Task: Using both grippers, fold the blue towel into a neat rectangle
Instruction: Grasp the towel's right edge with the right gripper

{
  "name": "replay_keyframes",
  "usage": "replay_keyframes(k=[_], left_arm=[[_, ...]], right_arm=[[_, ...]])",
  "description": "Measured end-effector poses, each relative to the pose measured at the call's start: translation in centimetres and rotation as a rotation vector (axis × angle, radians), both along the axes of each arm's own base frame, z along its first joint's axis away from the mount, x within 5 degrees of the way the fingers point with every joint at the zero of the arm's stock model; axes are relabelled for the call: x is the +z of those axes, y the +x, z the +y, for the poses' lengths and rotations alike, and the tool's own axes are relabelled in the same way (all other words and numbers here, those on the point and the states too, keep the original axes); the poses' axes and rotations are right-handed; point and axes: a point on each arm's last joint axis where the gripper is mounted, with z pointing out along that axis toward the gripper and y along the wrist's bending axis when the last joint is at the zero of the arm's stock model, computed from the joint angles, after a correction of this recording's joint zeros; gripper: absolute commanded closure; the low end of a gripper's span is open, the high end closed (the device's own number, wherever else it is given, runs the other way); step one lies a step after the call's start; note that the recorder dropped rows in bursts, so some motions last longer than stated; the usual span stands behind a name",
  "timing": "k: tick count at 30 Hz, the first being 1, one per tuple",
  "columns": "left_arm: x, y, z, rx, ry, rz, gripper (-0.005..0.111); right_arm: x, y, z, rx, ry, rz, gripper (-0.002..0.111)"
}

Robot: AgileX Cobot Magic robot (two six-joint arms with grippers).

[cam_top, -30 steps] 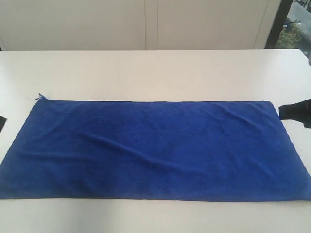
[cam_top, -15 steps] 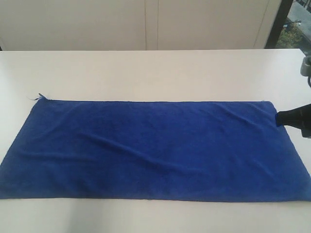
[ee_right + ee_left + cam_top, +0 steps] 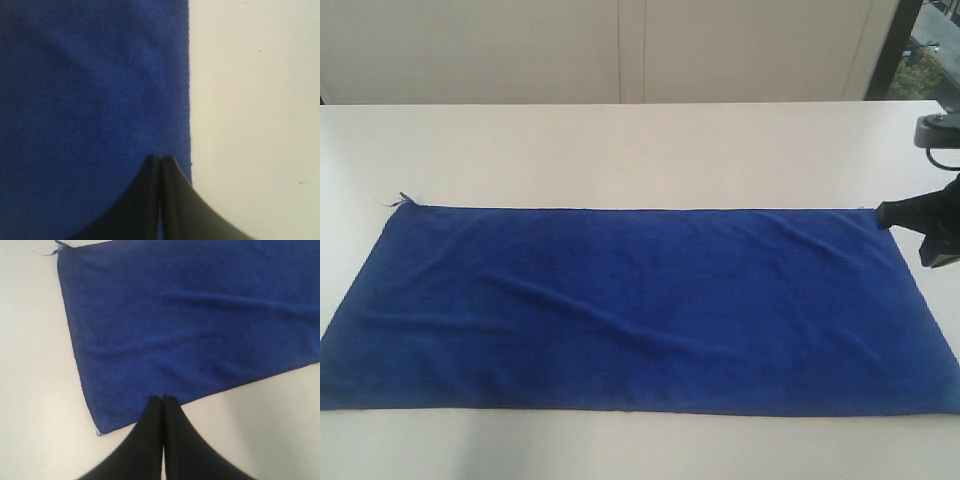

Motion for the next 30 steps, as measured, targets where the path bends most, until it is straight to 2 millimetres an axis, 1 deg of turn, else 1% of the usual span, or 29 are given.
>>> replay_keyframes(k=[2,7,10,17,23,25,27,30], left_arm=[[0.0,0.0,0.0,0.000,0.000,0.000,0.107],[0.0,0.0,0.0,0.000,0.000,0.000,0.107],[0.0,0.0,0.0,0.000,0.000,0.000,0.107],[0.0,0.0,0.0,0.000,0.000,0.000,0.107],[0.0,0.0,0.0,0.000,0.000,-0.002,0.107],[0.0,0.0,0.0,0.000,0.000,-0.002,0.107],[0.0,0.0,0.0,0.001,-0.001,-0.004,0.107],[0.0,0.0,0.0,0.001,-0.001,-0.006,0.107]], right_arm=[[-1.1,0.3,-0.1,0.005,0.000,0.030,0.103],[-3.8,1.1,-0.3,0.012,-0.005,0.075,0.081],[-4.6,1.5,-0.4,0.015,-0.013,0.074,0.077],[-5.2,2.1,-0.6,0.017,-0.022,0.036,0.077],[-6.3,2.3,-0.6,0.018,-0.021,0.063,0.077],[-6.4,2.4,-0.6,0.018,-0.021,0.063,0.078],[-6.5,2.4,-0.6,0.018,-0.021,0.065,0.084],[-6.4,2.4,-0.6,0.018,-0.021,0.064,0.104]])
